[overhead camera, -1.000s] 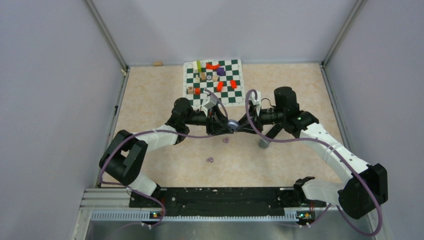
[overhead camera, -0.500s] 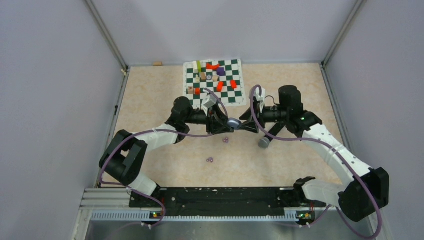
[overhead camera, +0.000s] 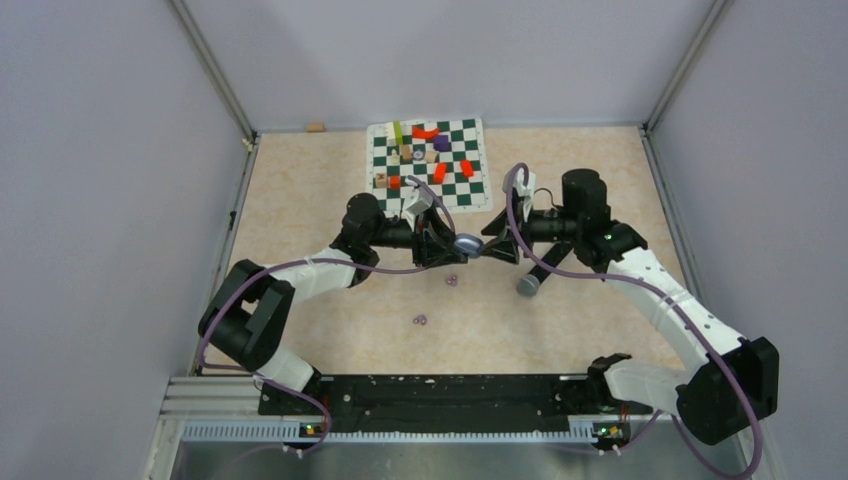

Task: Insert the wireless bluetooth earbuds into the charging case
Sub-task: Open the charging case to the charging case.

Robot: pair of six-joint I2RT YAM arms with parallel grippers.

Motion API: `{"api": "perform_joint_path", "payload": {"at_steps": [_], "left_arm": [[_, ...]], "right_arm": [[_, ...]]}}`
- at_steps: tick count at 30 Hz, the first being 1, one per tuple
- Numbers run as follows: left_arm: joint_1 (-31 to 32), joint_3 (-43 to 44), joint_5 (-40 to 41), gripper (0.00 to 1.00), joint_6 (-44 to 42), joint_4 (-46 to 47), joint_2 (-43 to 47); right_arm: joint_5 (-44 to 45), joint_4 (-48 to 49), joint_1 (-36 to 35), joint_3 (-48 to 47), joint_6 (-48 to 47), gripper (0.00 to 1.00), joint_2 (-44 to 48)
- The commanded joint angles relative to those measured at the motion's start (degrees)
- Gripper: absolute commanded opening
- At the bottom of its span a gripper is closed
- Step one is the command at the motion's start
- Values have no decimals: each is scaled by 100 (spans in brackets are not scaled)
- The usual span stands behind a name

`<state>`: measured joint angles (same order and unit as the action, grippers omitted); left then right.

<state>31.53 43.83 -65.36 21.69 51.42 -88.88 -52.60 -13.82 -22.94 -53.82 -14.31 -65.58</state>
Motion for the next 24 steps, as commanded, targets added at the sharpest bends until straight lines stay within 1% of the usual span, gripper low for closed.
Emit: {"api": "perform_joint_path", "payload": {"at_steps": [1,3,5,9,11,14,16,21,24], "left_arm": [[30,274,-406,0,-148,-192,-26],[36,385,-474,0,-296,-521,-58],[29,349,-503,0,-333,-456,-44],[30,250,-565,0,-234,-204,2],[37,258,-555,0,-204,-194,2],[30,257,-539,0,-177,-172,2],[35,257,-536,0,-159,-149,4],[36,328,-583,0,-109,-219,-17],[34,344,-594,0,-121,-254,-24]], "right_arm": [[-249,680,116,-124,233,53,74],[-260,835,121,-81,405,55,51],[-97,902,120,-83,445,56,29],[493,987,123,-31,343,57,62],[323,949,120,-20,317,58,103],[-423,758,116,-57,299,64,99],[-645,722,112,-42,304,65,76],[-661,694,99,-32,266,67,-2],[-509,677,72,-16,206,67,-33]]}}
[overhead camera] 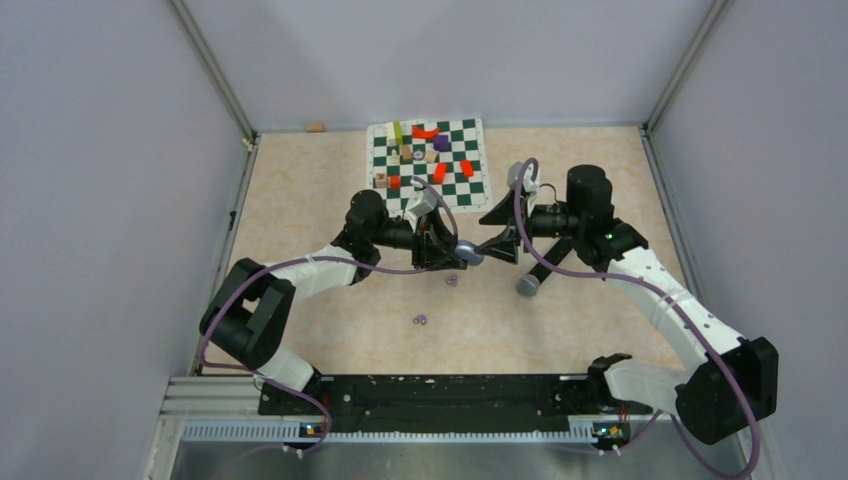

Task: Insert the wireless bluetooth earbuds into the charging case
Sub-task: Open the charging case to the charging case.

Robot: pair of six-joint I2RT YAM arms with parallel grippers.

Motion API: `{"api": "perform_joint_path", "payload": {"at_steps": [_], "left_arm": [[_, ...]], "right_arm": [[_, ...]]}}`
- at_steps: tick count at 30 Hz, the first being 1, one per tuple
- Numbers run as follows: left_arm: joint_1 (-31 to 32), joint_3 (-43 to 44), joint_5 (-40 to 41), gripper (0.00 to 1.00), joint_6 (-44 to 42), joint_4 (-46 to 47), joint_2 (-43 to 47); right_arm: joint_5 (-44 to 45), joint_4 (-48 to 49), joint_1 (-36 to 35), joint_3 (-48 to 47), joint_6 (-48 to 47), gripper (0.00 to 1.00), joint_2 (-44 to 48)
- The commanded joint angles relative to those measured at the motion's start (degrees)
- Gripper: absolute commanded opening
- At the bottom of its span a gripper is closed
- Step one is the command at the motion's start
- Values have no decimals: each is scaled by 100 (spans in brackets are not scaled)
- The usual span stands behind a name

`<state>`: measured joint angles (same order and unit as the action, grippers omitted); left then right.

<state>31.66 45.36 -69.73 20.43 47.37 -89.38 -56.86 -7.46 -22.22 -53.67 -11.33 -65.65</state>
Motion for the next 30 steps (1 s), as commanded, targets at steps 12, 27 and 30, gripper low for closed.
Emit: {"api": "perform_joint_path", "payload": {"at_steps": [12,27,30], "left_arm": [[16,144,-107,0,-39,188,78],[22,81,-178,0,84,427,96],[19,71,-185,0,84,424,106]], "right_arm": [[183,-153,-134,-16,-394,73,-82],[1045,115,-199,63,-435,80,31],[1246,142,-189,69,-478,80,177]]}}
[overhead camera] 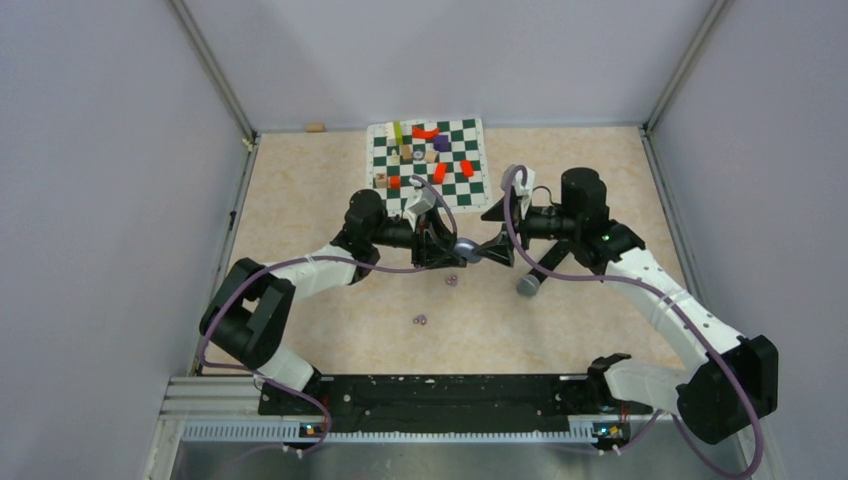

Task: Insert the wireless bluetooth earbuds into the charging case
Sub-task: Open the charging case to the charging case.

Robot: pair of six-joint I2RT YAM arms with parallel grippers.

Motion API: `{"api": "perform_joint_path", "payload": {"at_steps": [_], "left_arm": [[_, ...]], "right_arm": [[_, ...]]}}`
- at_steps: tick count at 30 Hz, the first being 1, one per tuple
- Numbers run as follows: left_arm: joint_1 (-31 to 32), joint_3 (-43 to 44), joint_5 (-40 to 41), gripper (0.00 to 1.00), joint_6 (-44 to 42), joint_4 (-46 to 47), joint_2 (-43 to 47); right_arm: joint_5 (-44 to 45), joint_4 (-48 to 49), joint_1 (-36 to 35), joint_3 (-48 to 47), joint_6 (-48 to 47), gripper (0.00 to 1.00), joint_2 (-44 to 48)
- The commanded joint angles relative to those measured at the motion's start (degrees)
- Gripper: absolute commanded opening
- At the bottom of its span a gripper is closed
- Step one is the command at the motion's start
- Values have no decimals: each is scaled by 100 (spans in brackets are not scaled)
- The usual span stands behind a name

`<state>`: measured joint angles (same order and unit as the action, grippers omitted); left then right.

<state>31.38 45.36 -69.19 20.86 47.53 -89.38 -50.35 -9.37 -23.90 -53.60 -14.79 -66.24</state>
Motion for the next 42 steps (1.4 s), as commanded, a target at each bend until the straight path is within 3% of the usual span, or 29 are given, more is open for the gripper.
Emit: {"api": "perform_joint_path", "payload": {"at_steps": [1,12,18,25,37,42], "left_arm": [[46,69,-247,0,41,416,108],[45,57,-296,0,100,526,117],[43,50,-320,0,195,661,106],[-39,41,-339,0,357,889,143],[-1264,-46,-436,0,365,1080,936],[-1810,-47,-532,0,-468,-98,1529]], "right_arm": [[627,338,-13,62,-142,80,273],[997,426,82,31,-139,80,432],[1660,523,91,-37,-112,80,480],[1362,261,153,-341,-146,82,664],[659,272,504,-599,696,78,-539],[452,416,494,-517,1293,65,-1360]]}}
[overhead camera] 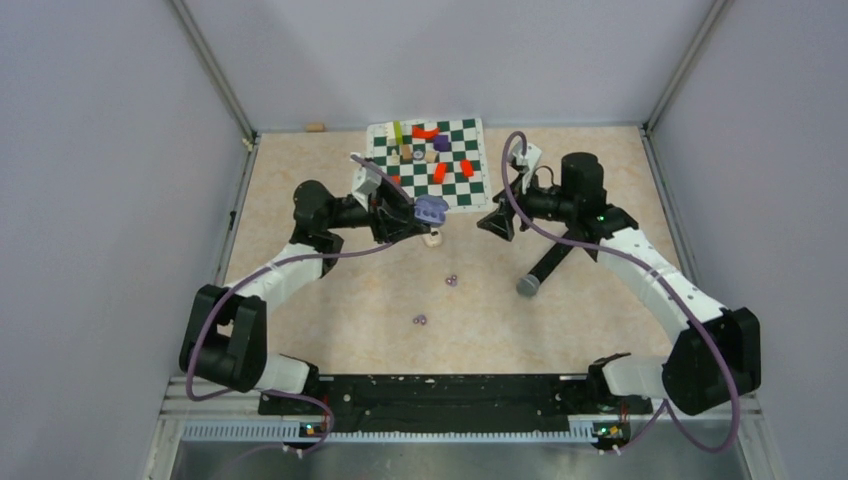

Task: Insert the wireless bluetooth earbuds into the charging case
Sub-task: Open the charging case to the charging case, then pick up the left earbud from the center of the board.

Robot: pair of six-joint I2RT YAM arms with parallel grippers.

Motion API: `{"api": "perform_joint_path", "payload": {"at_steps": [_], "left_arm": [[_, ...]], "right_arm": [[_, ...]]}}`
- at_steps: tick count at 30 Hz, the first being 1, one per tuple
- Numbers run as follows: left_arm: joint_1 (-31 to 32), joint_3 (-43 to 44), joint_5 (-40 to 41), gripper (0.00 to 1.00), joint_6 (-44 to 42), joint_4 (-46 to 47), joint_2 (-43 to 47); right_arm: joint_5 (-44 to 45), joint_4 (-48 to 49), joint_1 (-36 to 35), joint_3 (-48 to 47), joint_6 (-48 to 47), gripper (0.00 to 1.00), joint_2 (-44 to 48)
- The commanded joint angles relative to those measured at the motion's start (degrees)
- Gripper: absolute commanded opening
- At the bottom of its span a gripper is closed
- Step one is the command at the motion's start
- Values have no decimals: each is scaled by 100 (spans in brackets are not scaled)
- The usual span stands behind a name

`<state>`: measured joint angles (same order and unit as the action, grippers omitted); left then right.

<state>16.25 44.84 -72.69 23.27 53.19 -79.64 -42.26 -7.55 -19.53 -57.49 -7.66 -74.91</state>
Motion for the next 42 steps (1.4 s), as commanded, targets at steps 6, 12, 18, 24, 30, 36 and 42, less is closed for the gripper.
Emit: {"api": "perform_joint_path", "payload": {"at_steps": [6,12,18,24,30,36,42], "left_arm": [[-565,32,-119,0,-2791,-3433,1282],[-862,23,-96,0,-3394,-4168,1488],[-878,-263,-178,0,-2800,-3409,1466],[-878,-357,-143,0,-2773,-3356,1521],[-878,-413,-134,0,-2629,-3201,1573],[-874,-430,-125,0,-2558,-3157,1578],[-876,-443,-123,0,-2523,-3094,1574]], "right_arm": [[-355,703,-345,774,-1484,61,-376],[214,1630,-979,1779,-3436,62,93],[542,2059,-1589,2346,-4928,61,-69],[986,2069,-1947,2377,-5467,50,-537],[1404,2193,-2269,2465,-5758,42,-882],[1656,2123,-2477,2416,-5912,23,-1193],[1894,2144,-2708,2438,-6079,24,-1450]]}}
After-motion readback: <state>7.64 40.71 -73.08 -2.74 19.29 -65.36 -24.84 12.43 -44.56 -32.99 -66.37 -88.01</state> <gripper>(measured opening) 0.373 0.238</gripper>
